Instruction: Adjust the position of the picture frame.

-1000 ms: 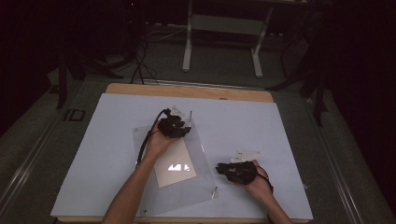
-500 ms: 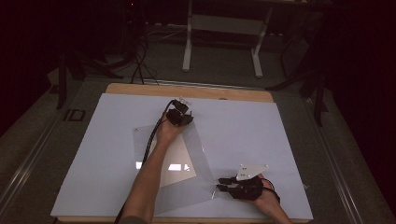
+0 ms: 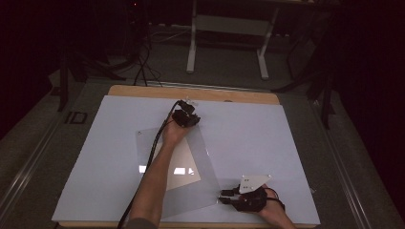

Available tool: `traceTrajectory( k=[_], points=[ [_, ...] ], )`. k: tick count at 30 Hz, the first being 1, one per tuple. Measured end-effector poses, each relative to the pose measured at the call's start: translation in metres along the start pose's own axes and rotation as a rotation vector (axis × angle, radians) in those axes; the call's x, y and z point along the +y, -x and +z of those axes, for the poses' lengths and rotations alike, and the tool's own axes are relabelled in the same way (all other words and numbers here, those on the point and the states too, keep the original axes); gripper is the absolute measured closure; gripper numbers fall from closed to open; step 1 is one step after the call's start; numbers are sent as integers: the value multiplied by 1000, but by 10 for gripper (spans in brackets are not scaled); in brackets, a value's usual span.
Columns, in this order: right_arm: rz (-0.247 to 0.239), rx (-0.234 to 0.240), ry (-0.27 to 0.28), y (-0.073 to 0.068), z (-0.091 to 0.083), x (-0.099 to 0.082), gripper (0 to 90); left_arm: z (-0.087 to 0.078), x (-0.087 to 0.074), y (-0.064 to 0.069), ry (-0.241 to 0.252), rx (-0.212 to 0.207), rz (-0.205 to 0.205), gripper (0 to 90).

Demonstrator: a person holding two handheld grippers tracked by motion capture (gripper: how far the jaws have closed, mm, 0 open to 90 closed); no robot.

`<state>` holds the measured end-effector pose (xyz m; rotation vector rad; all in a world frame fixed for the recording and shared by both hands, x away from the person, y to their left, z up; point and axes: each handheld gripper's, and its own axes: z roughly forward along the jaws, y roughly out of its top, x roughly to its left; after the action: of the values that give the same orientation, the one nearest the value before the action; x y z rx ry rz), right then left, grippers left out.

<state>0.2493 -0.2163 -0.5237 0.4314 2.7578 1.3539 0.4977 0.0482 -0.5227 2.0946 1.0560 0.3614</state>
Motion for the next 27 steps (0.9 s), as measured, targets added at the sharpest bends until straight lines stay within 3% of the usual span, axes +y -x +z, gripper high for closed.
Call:
traceTrajectory(
  k=[3,8,13,15,22,23,27],
  points=[
    [5,-30,6,-2,14,6,784,2,-1,2,6,18,4,820],
    [25,-71,3,-7,25,8,828,1,1,9,-15,75,74,842],
    [107,-94,24,-8,24,7,829,1,2,11,-19,104,70,846],
    [162,-79,45,-5,22,7,815,-3,3,8,-12,101,57,847],
    [239,-121,104,10,6,14,797,-24,8,-12,-26,125,5,847],
    [250,-134,114,14,3,15,796,-33,7,-22,-44,115,-18,847],
    [319,-167,167,41,-16,22,775,-58,1,-45,-72,91,-39,848]
  ],
)
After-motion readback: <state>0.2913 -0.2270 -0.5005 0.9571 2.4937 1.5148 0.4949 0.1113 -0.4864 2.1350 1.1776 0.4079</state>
